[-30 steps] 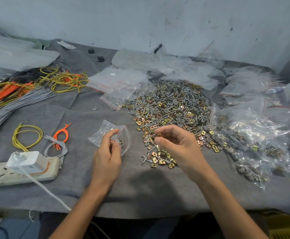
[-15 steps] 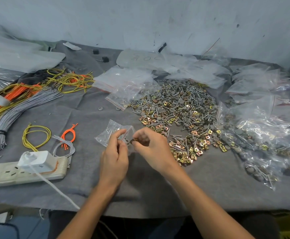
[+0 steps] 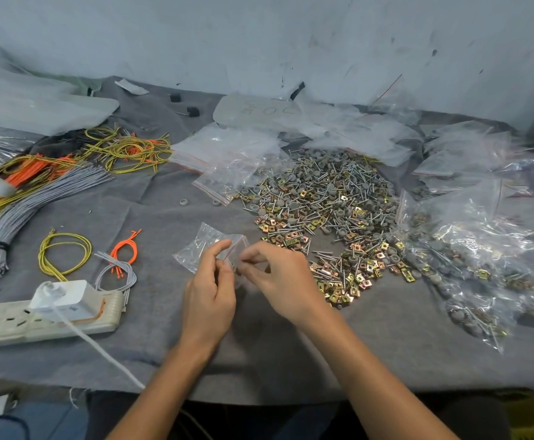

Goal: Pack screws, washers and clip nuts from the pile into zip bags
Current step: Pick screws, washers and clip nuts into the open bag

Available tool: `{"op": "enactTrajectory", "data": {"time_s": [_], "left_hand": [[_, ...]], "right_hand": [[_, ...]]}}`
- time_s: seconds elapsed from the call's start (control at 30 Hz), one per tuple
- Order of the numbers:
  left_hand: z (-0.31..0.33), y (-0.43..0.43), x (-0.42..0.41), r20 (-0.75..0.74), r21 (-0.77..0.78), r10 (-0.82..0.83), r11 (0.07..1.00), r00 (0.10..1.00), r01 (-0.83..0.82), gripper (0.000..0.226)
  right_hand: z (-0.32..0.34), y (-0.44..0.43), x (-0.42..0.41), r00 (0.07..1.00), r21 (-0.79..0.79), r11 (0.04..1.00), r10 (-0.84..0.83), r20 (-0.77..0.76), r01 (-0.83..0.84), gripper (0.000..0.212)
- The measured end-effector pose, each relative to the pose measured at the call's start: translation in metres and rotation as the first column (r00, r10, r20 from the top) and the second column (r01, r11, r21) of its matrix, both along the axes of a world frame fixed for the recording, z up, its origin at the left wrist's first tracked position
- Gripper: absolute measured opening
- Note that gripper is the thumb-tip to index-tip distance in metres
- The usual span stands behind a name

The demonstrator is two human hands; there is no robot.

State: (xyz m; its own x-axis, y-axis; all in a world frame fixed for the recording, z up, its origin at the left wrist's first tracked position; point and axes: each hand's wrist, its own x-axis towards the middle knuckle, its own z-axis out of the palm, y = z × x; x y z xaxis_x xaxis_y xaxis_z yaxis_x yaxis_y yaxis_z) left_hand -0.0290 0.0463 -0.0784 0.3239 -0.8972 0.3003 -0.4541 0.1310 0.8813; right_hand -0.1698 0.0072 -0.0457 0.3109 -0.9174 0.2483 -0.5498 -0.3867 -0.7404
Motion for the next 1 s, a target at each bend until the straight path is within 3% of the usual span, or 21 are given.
{"op": "enactTrajectory", "data": {"time_s": [0.17, 0.3, 0.57, 0.77, 0.83, 0.9, 1.0], "left_hand": [[0.002, 0.002, 0.000, -0.006, -0.007, -0.011, 1.000, 1.000, 0.011, 0.037], [0.002, 0.001, 0.000, -0.004, -0.011, -0.023, 1.000, 1.000, 0.023, 0.038], [-0.001, 0.000, 0.001, 0.003, -0.004, -0.021, 1.000, 1.000, 0.021, 0.039], [0.000, 0.001, 0.000, 0.010, -0.002, -0.009, 1.000, 1.000, 0.009, 0.037], [0.000, 0.001, 0.000, 0.007, -0.005, -0.017, 1.000, 1.000, 0.018, 0.037], [0.000, 0.001, 0.000, 0.007, -0.012, -0.025, 1.000, 1.000, 0.025, 0.037], [-0.002, 0.001, 0.000, 0.001, -0.008, -0.035, 0.999, 0.999, 0.035, 0.036]], "right_hand": [[-0.005, 0.016, -0.011, 0.978, -0.044, 0.997, -0.046, 0.202, 0.056, 0.012], [-0.007, 0.023, -0.013, 0.973, -0.036, 0.998, -0.049, 0.224, 0.058, 0.014], [0.003, 0.006, 0.006, 0.982, -0.164, 0.985, -0.087, -0.167, 0.059, 0.012], [0.013, -0.009, 0.015, 0.839, -0.075, 0.995, 0.019, -0.545, -0.071, 0.022], [0.018, -0.009, 0.007, 0.860, -0.064, 0.994, 0.048, -0.508, -0.094, 0.024], [0.024, -0.009, -0.009, 0.931, -0.017, 0.998, 0.054, -0.362, -0.065, 0.025], [0.032, -0.011, -0.047, 0.978, 0.046, 0.997, -0.052, -0.204, 0.063, 0.013]]}}
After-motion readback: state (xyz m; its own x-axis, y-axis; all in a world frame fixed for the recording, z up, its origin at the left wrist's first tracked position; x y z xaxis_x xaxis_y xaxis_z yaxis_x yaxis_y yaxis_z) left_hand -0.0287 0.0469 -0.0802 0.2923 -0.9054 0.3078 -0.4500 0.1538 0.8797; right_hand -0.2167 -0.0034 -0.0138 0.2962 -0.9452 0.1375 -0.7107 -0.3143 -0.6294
